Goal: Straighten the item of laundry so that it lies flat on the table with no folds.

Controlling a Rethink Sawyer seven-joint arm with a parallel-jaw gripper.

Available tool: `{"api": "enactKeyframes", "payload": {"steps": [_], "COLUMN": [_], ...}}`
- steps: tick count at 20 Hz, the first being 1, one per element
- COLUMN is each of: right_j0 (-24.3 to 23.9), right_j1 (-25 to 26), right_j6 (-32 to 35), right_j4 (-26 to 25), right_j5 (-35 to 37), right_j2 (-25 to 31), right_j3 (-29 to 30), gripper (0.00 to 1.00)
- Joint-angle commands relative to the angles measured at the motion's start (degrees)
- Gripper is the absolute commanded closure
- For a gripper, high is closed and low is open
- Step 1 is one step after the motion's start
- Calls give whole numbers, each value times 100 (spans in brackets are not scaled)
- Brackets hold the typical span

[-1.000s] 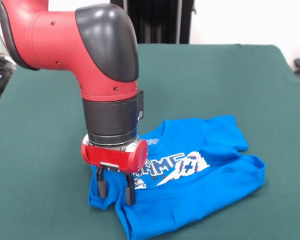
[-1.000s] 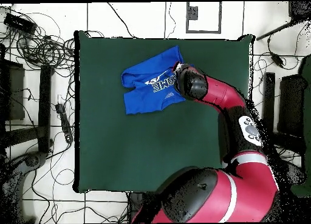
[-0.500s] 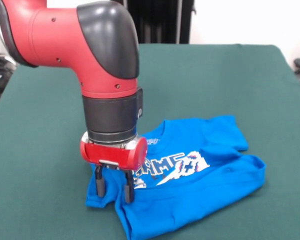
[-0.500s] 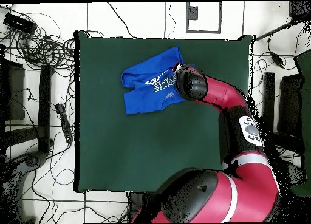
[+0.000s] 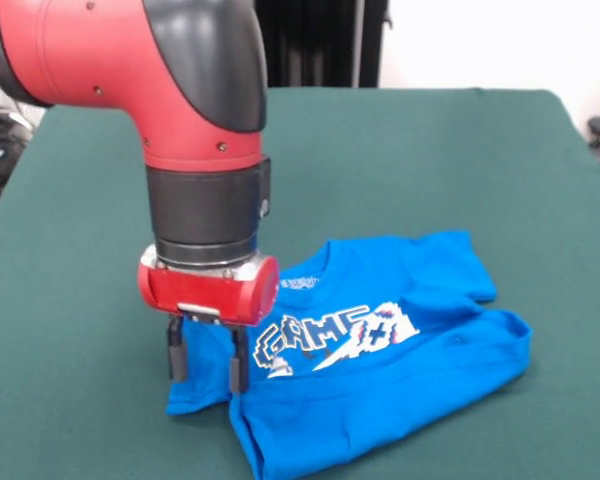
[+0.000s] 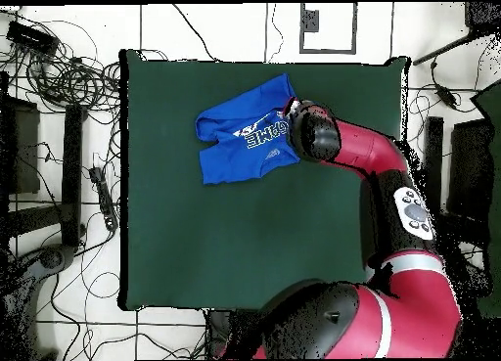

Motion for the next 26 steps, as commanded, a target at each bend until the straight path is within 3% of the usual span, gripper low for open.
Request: {"api": "enactKeyframes", "payload": {"steps": [1,8,26], "right_j0": [-105,-171,-99], "right_j1": [-192,-104,-248], "right_j6": [-366,-423,-193], "right_j4": [-149,-274,-324], "right_j5": [851,829,740], "right_j2": [393,476,531], "right_j3": [611,551,1113], "gripper": [0,0,0]}}
